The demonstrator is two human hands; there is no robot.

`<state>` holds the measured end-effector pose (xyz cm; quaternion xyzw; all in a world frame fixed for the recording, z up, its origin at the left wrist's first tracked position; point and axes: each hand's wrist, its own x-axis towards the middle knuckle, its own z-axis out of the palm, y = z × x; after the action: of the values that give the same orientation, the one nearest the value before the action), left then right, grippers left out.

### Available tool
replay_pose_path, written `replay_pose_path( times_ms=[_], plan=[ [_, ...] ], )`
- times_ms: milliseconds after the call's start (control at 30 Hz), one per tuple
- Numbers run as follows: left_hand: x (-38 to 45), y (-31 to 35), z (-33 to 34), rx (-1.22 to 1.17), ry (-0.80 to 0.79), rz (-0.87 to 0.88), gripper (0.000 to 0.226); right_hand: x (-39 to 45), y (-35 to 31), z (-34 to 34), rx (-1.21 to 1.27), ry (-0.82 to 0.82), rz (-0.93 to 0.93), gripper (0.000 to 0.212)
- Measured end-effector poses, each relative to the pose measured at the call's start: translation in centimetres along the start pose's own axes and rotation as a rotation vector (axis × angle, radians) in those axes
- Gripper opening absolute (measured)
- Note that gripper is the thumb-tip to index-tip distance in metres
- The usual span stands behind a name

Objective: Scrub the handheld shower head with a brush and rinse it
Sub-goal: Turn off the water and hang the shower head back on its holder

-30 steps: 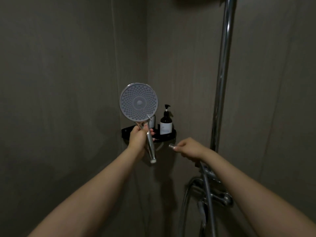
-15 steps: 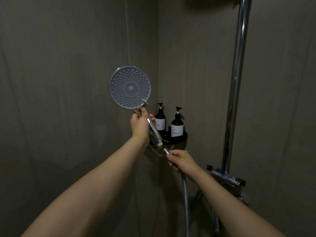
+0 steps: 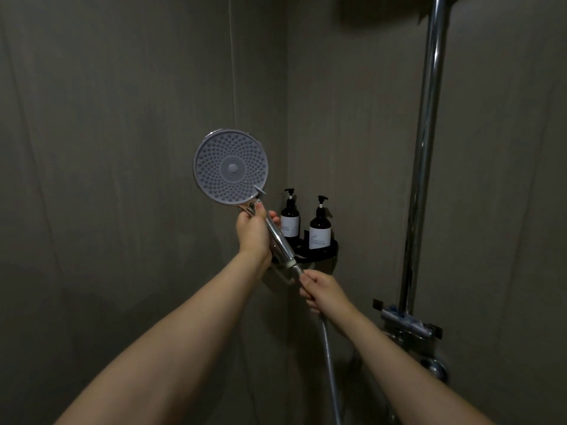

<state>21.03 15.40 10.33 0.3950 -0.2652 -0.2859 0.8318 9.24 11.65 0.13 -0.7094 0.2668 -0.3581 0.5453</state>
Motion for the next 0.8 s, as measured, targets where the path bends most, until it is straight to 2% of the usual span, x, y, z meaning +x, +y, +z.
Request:
replay_pose_path(
  times_ms=[200,367,533,667,800],
  plan=[
    [-0.3,-0.5,0.3,-0.004,-0.023,-0.011,0.018,0.1,0.3,-0.2,0.046,-0.002,0.042,0.027],
    [-0.3,-0.5,0.2,0.003,-0.027,-0.004,0.020,0.0,-0.7,0.6,0.122,-0.077,0.070,0.029],
    [-0.5,-0.4,0.0,-0.080,-0.016,-0.044,0.020,-0.4,-0.4,0.9,0.152,0.055,0.031,0.015],
    [-0.8,-0.5,-0.4,-0.052,-0.039,-0.051,0.019,-0.8,-0.4,0.8,0.177,0.047,0.064,0.025],
    [-1.3,-0.6,-0.6,-0.039,-0.046,-0.056,0.018,-0.8,0.0,0.9,0.350,-0.007,0.158,0.035]
  ],
)
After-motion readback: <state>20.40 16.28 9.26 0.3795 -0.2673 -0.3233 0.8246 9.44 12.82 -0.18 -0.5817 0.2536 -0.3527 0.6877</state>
